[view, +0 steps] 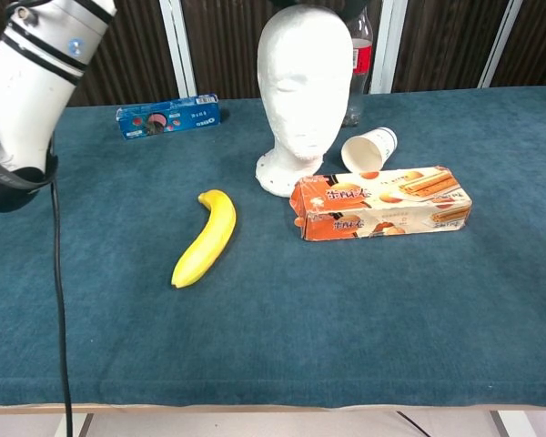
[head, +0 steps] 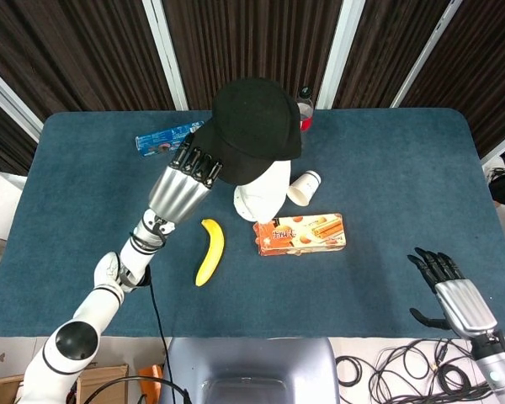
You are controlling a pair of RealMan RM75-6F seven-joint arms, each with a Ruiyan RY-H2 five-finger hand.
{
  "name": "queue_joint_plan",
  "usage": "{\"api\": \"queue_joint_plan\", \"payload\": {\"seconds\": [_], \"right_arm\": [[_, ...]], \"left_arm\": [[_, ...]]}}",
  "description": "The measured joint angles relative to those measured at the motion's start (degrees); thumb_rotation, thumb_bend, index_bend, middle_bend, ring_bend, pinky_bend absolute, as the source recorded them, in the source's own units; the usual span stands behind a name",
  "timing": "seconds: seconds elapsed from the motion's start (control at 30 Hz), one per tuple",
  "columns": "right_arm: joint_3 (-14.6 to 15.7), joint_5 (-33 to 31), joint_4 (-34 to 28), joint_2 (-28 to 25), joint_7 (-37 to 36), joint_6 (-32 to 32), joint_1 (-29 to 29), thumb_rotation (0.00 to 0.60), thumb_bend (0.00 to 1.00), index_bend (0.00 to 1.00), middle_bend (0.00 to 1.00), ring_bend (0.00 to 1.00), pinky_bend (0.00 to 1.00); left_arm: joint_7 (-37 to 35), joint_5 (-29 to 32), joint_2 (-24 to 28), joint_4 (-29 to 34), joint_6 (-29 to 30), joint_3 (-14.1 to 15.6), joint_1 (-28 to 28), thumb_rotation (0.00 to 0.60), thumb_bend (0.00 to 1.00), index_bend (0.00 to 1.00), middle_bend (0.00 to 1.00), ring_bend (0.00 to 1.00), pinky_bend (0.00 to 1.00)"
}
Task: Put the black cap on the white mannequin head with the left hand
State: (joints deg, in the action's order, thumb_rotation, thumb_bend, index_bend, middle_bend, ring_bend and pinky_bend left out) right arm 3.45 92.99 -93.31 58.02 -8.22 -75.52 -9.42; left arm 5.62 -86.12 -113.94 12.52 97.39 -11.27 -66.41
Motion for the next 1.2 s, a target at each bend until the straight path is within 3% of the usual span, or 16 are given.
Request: {"api": "queue_joint_plan", "payload": {"seconds": [0.37, 0.8, 0.97, 1.07, 1.2], "right_arm": [[-0.21, -0.70, 0.82, -0.37, -1.25, 0.51, -0.27, 0.600, 0.18, 0.00, 0.00, 0.00, 0.00], [-0.22, -0.70, 0.34, -0.07, -0.19, 0.63, -0.36, 0.600, 0.18, 0.00, 0.00, 0.00, 0.00], [-0.14, -0.50, 0.33, -0.16, -0.39, 0.26, -0.21, 0.600, 0.18, 0.00, 0.00, 0.00, 0.00], [-0.13, -0.55, 0.37, -0.18, -0.48, 0.19, -0.14, 0.600, 0.18, 0.00, 0.00, 0.00, 0.00], [-0.09, -0.63, 0.30, -0.10, -0.23, 0.53, -0.24, 0.600, 0.18, 0.00, 0.00, 0.00, 0.00]], "left_arm": [[-1.88, 1.10, -2.96, -2.27, -2.70, 0.20, -0.58, 0.600, 0.61, 0.75, 0.78, 0.60, 0.39], [-0.45, -0.17, -5.65, -1.66, -1.97, 2.45, 0.61, 0.600, 0.62, 0.76, 0.80, 0.62, 0.38], [-0.24, -0.61, -6.19, -1.93, -1.94, 3.23, 1.54, 0.600, 0.56, 0.76, 0.80, 0.62, 0.37], [-0.59, -0.61, -6.35, -1.73, -3.21, 3.50, 2.21, 0.600, 0.52, 0.68, 0.76, 0.60, 0.33], [-0.61, 0.14, -6.61, -0.89, -5.67, 3.13, 2.50, 0.600, 0.44, 0.41, 0.56, 0.46, 0.28]]}}
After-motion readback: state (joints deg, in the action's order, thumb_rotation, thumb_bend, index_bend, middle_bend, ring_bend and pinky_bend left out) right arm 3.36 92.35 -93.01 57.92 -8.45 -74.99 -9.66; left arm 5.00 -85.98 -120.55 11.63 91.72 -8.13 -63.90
